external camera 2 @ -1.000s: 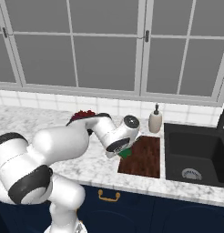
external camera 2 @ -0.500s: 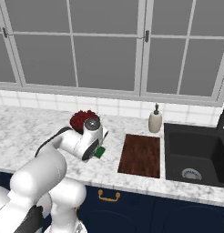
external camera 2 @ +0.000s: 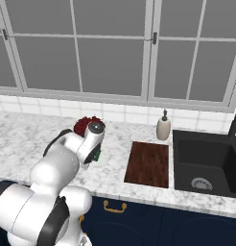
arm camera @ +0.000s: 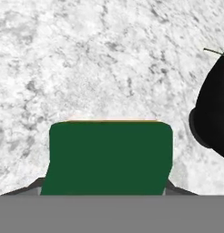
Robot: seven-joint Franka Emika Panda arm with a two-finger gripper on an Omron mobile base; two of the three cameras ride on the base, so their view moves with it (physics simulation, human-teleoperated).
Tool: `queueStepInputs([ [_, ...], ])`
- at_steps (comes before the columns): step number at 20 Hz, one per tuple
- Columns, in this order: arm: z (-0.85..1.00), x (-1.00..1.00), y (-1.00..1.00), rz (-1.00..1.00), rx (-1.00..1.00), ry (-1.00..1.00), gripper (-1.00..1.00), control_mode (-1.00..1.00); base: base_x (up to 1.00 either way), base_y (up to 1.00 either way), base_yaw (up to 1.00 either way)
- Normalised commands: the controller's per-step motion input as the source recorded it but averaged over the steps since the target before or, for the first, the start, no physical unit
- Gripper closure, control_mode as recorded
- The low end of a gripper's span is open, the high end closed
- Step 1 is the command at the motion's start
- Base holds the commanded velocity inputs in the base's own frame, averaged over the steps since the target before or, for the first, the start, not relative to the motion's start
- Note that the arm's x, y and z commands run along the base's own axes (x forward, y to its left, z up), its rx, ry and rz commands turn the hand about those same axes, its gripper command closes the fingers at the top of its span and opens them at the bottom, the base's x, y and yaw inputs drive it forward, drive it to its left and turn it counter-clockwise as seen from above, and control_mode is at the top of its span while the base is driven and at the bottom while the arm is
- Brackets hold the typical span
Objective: Pick up the sponge from the counter and clean the cutting board by briefly scrubbing or pressing down on the cutting board. Once finished, release the sponge.
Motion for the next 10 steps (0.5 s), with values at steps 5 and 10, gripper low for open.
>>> queueStepInputs([
  [5, -0.08, 0.15, 0.23, 0.13, -0.04, 0.0, -1.0, -1.0, 0.0, 0.0, 0.0],
  [10, 0.0, 0.0, 0.09, 0.05, -0.17, 0.0, -1.0, -1.0, 0.0, 0.0, 0.0],
])
